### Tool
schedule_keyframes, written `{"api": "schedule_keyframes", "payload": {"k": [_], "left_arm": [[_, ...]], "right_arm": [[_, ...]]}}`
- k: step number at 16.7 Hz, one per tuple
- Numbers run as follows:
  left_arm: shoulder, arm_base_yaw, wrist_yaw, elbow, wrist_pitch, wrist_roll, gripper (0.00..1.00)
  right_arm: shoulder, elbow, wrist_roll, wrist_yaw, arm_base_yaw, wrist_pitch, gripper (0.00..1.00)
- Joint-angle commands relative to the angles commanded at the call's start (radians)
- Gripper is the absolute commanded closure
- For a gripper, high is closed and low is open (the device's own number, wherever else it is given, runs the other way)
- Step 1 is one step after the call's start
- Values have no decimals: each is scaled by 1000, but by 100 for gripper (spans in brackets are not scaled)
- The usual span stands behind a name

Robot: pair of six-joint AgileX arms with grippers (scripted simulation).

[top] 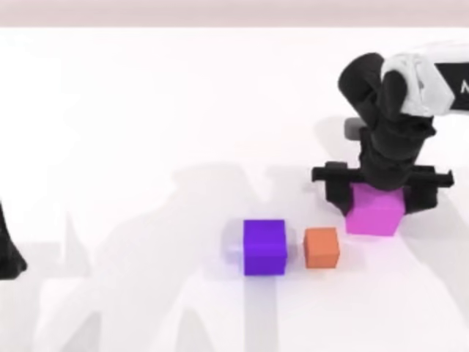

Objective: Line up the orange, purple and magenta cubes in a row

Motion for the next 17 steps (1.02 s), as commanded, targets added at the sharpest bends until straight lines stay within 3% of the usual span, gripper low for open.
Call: {"api": "schedule_keyframes", "payload": {"k": [8, 13, 17], "left_arm": [[0, 0, 0, 0, 0, 0, 0], [0, 0, 0, 0, 0, 0, 0], [0, 0, 0, 0, 0, 0, 0]], "right_arm": [[-83, 150, -2, -1, 8, -236, 100], [-83, 154, 0, -1, 4, -241, 100], [-14, 262, 60, 0, 74, -296, 100]]}}
